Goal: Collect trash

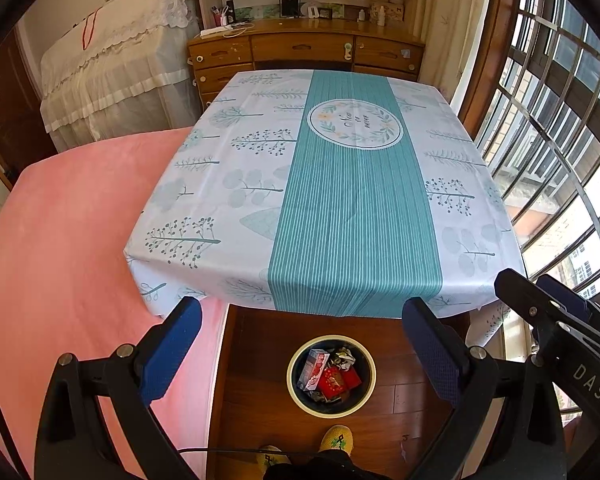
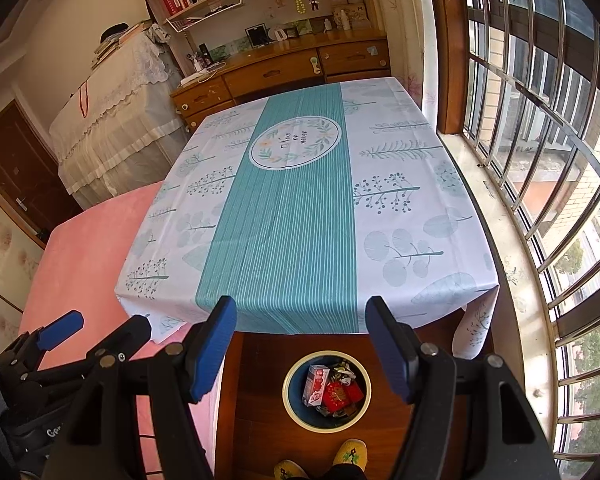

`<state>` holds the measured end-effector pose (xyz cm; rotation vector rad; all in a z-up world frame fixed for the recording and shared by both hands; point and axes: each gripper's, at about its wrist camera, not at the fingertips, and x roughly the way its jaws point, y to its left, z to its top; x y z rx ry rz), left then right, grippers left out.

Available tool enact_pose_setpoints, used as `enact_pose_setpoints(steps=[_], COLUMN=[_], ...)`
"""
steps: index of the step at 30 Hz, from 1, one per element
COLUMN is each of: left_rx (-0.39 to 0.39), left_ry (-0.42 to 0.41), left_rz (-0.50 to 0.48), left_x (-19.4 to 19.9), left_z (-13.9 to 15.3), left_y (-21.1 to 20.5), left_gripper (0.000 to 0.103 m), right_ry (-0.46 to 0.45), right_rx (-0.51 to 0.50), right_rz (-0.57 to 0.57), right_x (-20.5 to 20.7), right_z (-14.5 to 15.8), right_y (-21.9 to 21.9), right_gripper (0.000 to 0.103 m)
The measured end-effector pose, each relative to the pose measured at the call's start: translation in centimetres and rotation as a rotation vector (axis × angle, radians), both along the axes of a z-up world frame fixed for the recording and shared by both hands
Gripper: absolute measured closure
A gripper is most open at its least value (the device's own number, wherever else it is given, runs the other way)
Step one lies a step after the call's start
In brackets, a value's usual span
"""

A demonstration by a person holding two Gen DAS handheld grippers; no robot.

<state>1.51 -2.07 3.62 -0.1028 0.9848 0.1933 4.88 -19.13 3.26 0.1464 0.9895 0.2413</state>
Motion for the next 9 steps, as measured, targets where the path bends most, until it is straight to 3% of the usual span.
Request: enact_pose_setpoints(steps=[9], left_rx=[-0.004], left_ry=[0.005], left_rz=[-0.003], left_x=[-0.15], left_z=[0.04], left_y=[-0.47], left_gripper=[0.004], right_ry=[0.000], right_rx=[0.000], right_rz=[0.000], right_x=[-0.02], right_z=[-0.04], right_y=[-0.01], right_gripper=[0.036])
